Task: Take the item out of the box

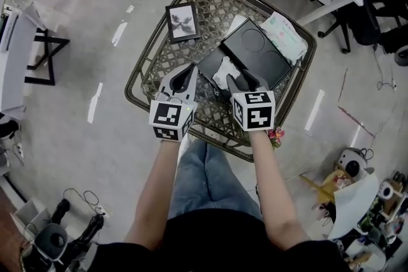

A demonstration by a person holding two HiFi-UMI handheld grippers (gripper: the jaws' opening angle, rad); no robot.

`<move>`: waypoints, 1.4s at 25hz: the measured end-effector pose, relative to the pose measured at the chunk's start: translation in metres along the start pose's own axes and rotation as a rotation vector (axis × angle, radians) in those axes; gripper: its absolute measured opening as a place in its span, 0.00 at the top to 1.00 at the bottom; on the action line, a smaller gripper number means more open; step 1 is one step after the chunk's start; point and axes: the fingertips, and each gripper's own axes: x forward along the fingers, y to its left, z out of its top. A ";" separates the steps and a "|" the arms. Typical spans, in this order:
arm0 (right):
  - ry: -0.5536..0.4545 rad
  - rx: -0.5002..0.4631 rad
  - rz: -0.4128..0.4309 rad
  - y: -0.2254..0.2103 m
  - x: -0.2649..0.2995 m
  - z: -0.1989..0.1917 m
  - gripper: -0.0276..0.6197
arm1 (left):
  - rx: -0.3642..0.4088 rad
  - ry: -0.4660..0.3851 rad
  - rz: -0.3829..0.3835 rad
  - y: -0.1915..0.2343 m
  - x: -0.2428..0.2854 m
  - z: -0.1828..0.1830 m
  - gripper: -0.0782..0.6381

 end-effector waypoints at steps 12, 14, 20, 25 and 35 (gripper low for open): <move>0.237 0.041 -0.049 -0.007 0.077 -0.053 0.71 | -0.025 0.034 -0.010 0.007 0.016 -0.032 0.86; 0.277 0.034 -0.060 -0.008 0.083 -0.058 0.71 | -0.029 0.037 -0.008 0.008 0.016 -0.036 0.87; 0.294 0.003 -0.082 -0.008 0.091 -0.063 0.80 | -0.034 0.039 -0.009 0.007 0.016 -0.040 0.87; 0.303 0.026 -0.062 -0.006 0.092 -0.065 0.92 | -0.039 0.042 -0.004 0.008 0.012 -0.042 0.87; 0.269 0.041 -0.061 -0.005 0.082 -0.061 0.94 | -0.051 0.042 -0.004 0.007 0.005 -0.045 0.87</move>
